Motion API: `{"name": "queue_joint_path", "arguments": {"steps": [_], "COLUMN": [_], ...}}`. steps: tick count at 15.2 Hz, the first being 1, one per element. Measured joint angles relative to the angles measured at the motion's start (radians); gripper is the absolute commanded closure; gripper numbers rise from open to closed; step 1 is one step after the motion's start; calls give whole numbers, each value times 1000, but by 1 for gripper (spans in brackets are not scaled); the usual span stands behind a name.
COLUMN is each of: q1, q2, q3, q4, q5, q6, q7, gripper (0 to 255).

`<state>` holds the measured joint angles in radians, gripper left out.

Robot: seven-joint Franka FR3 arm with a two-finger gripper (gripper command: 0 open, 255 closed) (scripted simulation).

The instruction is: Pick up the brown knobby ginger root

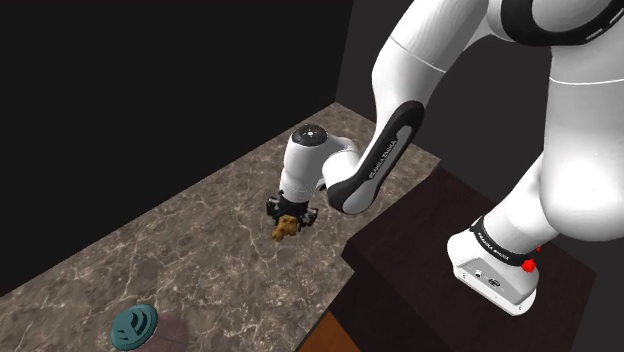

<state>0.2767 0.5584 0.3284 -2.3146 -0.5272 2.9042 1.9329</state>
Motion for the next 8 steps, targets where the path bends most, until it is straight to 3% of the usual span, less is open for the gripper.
{"name": "queue_joint_path", "arguments": {"steps": [8], "q1": [-80], "q2": [-99], "q3": [100], "q4": [-34], "q5": [74], "q6": [-74], "q7": [-56], "gripper": [255]}}
